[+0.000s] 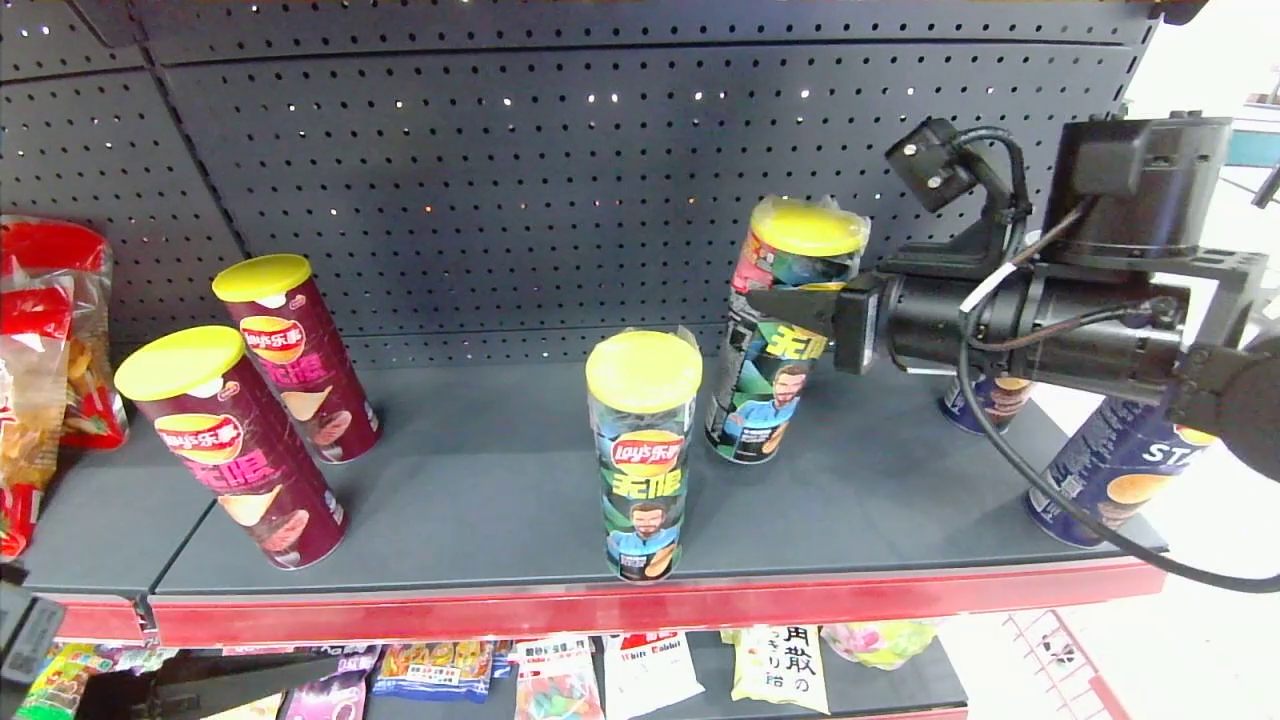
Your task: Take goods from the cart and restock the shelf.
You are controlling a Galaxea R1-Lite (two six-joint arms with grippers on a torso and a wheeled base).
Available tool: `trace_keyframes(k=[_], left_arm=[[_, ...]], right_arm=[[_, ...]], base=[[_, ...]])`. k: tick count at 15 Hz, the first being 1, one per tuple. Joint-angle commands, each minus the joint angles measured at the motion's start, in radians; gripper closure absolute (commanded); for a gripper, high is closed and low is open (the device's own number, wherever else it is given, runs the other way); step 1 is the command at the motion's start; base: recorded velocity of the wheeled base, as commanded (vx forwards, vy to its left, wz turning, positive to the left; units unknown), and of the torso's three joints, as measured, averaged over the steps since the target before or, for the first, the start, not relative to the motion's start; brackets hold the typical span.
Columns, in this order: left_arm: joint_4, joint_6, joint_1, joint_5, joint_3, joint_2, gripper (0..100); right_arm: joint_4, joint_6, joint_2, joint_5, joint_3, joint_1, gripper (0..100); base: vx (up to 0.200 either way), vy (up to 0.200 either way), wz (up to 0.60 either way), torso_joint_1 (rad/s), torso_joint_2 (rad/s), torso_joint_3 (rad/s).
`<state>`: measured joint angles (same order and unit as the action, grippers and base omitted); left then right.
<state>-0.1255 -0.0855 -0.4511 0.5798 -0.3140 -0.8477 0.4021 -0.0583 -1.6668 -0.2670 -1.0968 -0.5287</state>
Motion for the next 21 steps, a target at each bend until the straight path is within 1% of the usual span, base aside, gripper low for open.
trace_keyframes(k=[1,4,6,8,12,16,21], left_arm=[[0.061,0.0,0.0,-0.02,-0.01,0.111,0],[0.096,0.0,0.0,-0.044,-0.008,0.15,0],[0.152,0.0,0.0,-0.057,-0.01,0.191,0],[0.185,0.0,0.0,-0.067,-0.007,0.216,0],[0.195,0.0,0.0,-0.077,-0.003,0.231,0],[0.195,0.0,0.0,-0.083,-0.002,0.234,0],[0.195,0.0,0.0,-0.084,-0.002,0.236,0]], right_arm=[[0.001,-0.048,-0.123,-0.003,-0.078,-0.011,100],[0.001,-0.049,-0.177,-0.004,-0.129,-0.011,100],[0.001,-0.051,-0.208,-0.026,-0.167,-0.011,100],[0.001,-0.051,-0.223,-0.034,-0.175,-0.011,100],[0.003,-0.052,-0.243,-0.034,-0.181,-0.027,100],[0.001,-0.052,-0.292,-0.035,-0.253,-0.031,100],[0.001,-0.051,-0.314,-0.035,-0.275,-0.048,100]], base=[[0.0,0.0,0.0,0.0,0.0,0.0],[0.0,0.0,0.0,0.0,0.0,0.0],[0.0,0.0,0.0,0.0,0.0,0.0],[0.0,0.0,0.0,0.0,0.0,0.0],[0.0,0.0,0.0,0.0,0.0,0.0],[0.0,0.0,0.0,0.0,0.0,0.0],[0.0,0.0,0.0,0.0,0.0,0.0]])
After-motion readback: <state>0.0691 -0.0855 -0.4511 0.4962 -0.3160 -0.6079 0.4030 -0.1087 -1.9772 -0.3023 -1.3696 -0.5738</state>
